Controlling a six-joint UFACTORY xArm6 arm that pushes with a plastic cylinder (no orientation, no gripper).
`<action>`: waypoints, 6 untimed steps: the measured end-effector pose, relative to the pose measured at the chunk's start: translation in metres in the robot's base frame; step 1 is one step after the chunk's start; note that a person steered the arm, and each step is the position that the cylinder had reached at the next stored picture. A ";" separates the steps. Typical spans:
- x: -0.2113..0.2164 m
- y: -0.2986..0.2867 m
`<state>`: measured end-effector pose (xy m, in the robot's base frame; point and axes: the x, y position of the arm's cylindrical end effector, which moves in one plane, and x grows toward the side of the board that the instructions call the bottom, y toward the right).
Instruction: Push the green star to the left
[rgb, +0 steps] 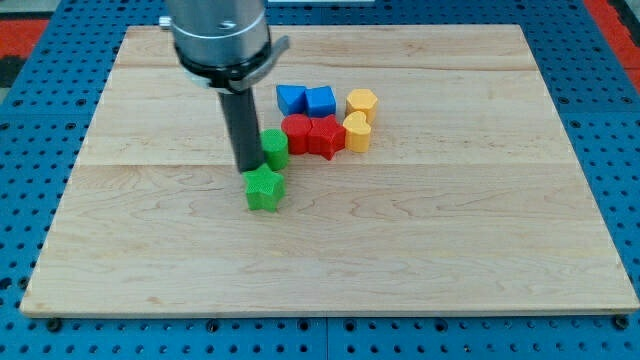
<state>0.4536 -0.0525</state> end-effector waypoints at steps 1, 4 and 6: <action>0.000 0.085; 0.034 0.091; 0.035 -0.044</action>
